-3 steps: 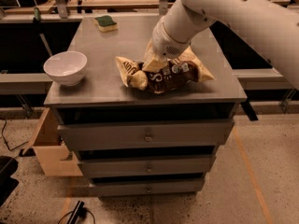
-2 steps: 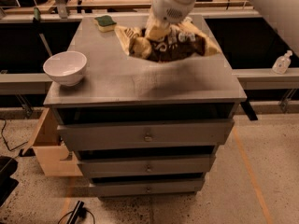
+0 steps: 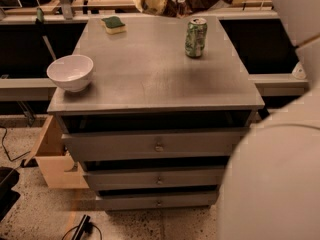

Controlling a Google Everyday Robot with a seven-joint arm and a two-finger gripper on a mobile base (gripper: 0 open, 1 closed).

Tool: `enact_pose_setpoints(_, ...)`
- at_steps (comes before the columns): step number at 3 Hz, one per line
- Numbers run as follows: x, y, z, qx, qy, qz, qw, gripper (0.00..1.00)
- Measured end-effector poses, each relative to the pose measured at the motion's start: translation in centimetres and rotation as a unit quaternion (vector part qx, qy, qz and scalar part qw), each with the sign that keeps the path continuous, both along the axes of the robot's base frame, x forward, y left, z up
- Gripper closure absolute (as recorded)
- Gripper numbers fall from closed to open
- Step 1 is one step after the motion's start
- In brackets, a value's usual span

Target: Move brown chip bag near sponge

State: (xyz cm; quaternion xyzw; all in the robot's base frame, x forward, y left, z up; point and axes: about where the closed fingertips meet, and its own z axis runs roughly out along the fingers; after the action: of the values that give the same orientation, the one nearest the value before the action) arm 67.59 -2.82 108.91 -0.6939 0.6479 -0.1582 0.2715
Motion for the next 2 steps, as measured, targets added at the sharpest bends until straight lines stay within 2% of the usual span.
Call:
enact_pose_setpoints(1, 2.7, 0.8, 2.3, -0.041, -0.029, 0.011, 0.9987, 1.00)
enact_pose_setpoints(2, 3.2, 0.5, 5.1, -0.028, -0.063, 0.009, 0.9976, 1.00)
